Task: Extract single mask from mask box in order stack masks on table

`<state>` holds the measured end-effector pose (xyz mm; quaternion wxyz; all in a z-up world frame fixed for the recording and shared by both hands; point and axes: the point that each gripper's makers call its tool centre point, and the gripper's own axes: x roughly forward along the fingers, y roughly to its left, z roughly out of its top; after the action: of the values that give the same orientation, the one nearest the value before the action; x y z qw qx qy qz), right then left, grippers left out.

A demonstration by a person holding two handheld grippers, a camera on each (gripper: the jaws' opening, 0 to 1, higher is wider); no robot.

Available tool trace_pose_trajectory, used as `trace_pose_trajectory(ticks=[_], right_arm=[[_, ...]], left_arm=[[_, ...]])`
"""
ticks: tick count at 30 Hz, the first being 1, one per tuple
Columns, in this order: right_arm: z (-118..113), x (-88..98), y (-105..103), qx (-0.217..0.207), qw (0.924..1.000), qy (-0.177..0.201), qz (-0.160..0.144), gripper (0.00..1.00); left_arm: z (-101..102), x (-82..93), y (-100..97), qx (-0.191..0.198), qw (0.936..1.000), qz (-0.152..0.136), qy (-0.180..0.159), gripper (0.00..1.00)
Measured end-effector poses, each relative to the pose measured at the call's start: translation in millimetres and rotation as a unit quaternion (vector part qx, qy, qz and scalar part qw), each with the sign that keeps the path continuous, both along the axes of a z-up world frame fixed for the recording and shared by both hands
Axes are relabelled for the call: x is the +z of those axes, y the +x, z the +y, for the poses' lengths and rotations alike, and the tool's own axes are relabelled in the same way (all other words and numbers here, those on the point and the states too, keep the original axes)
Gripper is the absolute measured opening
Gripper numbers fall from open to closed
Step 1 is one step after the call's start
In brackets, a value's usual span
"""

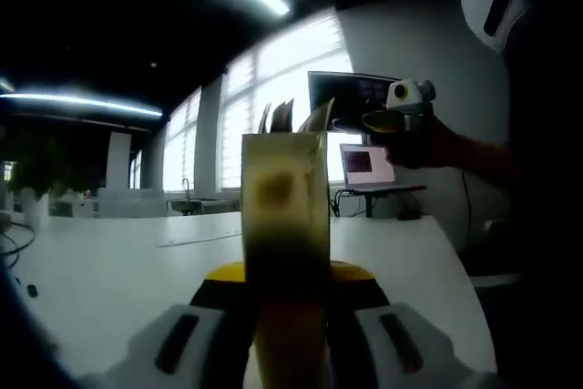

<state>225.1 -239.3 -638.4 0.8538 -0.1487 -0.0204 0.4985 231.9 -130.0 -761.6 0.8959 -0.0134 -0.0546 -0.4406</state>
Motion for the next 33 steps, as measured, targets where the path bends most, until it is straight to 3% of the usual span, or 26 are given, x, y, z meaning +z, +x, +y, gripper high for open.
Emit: trace_pose_trajectory(ticks=[4,7,9,15,21,26,29,33], right_arm=[[4,1.0,-3,0.011,0.9997,-0.02,-0.004,0.28],[5,2.7,-3,0.015,0.9995,-0.027,-0.005,0.28],[5,1.7,-1,0.016,0.9991,-0.039,-0.007,0.28],[12,2.8,-3,0.033,0.9965,-0.074,-0.019,0.26],[22,-3.7,1,0.046,0.991,-0.122,-0.031,0.31],[30,-8.5,1,0.061,0.9874,-0.144,-0.027,0.28],[34,-10.5,1,0.069,0.9812,-0.173,-0.051,0.26],[38,-12.1,-1,0.079,0.9784,-0.185,-0.046,0.26]], left_arm=[[0,2.2,-0.9,-0.002,1.0,-0.008,0.0,0.33],[5,16.1,-3.6,-0.008,0.999,-0.023,-0.039,0.34],[8,15.5,-2.3,-0.007,0.999,-0.017,-0.042,0.34],[4,14.0,-4.1,-0.007,0.9992,-0.023,-0.032,0.32],[4,12.7,-3.8,-0.007,0.9993,-0.022,-0.028,0.33],[3,11.1,-3.3,-0.006,0.9995,-0.022,-0.023,0.33],[3,10.6,-3.0,-0.006,0.9995,-0.022,-0.022,0.33],[3,10.1,-2.5,-0.005,0.9995,-0.022,-0.021,0.33]])
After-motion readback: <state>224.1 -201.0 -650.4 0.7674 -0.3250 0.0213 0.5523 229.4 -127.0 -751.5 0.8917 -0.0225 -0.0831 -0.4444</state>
